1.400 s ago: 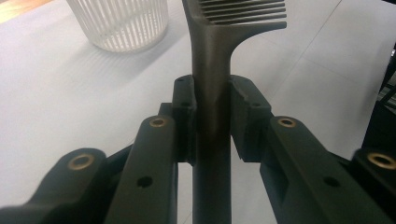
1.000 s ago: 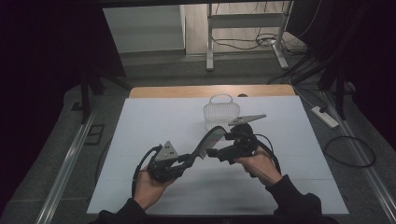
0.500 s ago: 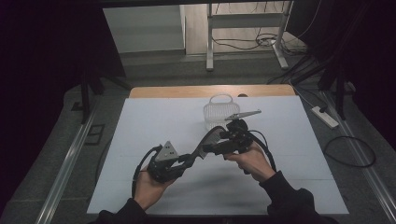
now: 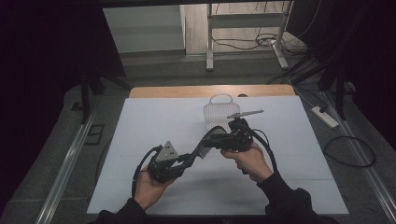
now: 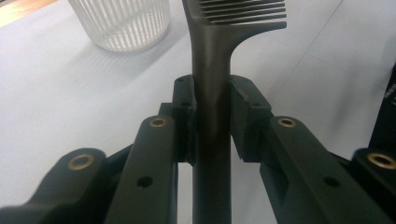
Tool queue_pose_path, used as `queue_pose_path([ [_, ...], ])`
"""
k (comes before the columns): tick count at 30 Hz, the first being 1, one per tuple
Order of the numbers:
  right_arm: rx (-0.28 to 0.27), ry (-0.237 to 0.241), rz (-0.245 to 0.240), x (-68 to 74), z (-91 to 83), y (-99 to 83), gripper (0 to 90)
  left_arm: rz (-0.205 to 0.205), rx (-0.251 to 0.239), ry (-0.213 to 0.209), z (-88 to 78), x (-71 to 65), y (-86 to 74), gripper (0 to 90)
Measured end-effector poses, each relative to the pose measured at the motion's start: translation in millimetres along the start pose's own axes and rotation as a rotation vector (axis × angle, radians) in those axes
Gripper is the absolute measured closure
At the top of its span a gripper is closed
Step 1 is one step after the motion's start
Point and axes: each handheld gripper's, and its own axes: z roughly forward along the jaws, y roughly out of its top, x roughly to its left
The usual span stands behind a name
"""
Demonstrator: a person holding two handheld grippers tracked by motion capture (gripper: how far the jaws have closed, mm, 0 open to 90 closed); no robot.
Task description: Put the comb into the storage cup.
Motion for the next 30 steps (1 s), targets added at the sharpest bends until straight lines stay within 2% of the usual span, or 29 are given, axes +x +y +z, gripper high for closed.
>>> queue_pose_path([
  [1, 0.000, 0.000, 0.000, 0.0, 0.0, 0.0, 50.8, 0.002, 0.000, 0.001, 0.1, 0.0, -0.1, 73.0],
  [6, -0.027, 0.002, 0.001, -0.1, -1.6, -0.7, 67.7, 0.011, -0.003, 0.005, 0.8, -1.1, -0.4, 73.0],
  [8, -0.028, 0.007, 0.005, -0.8, -1.9, -0.8, 69.4, 0.016, 0.001, 0.016, 0.9, -1.4, -0.4, 73.0],
  [12, -0.024, 0.037, 0.039, -3.4, -1.5, -1.5, 75.4, 0.028, 0.013, 0.029, 3.3, -2.1, -1.1, 72.9],
  [17, -0.020, 0.102, 0.091, -3.5, -0.2, -2.4, 84.8, 0.036, 0.034, 0.038, 6.7, -2.7, -1.4, 72.8],
  [18, -0.021, 0.121, 0.102, -3.5, 0.0, -2.6, 85.7, 0.037, 0.040, 0.033, 7.7, -2.6, -1.6, 72.7],
  [21, -0.018, 0.105, 0.088, 0.1, 0.7, -3.3, 85.9, 0.034, 0.044, 0.030, 8.9, -2.1, -2.1, 72.4],
  [24, -0.019, 0.112, 0.095, -0.4, 0.4, -3.2, 86.0, 0.023, 0.035, 0.020, 8.8, -0.6, -2.2, 70.8],
  [26, -0.022, 0.093, 0.075, 0.0, 0.0, -3.3, 86.0, 0.013, 0.033, 0.018, 8.5, 0.6, -2.1, 66.5],
  [30, -0.034, 0.091, 0.067, -0.4, -1.7, -3.1, 85.9, -0.003, 0.032, 0.010, 8.9, 2.5, -2.5, 57.6],
])
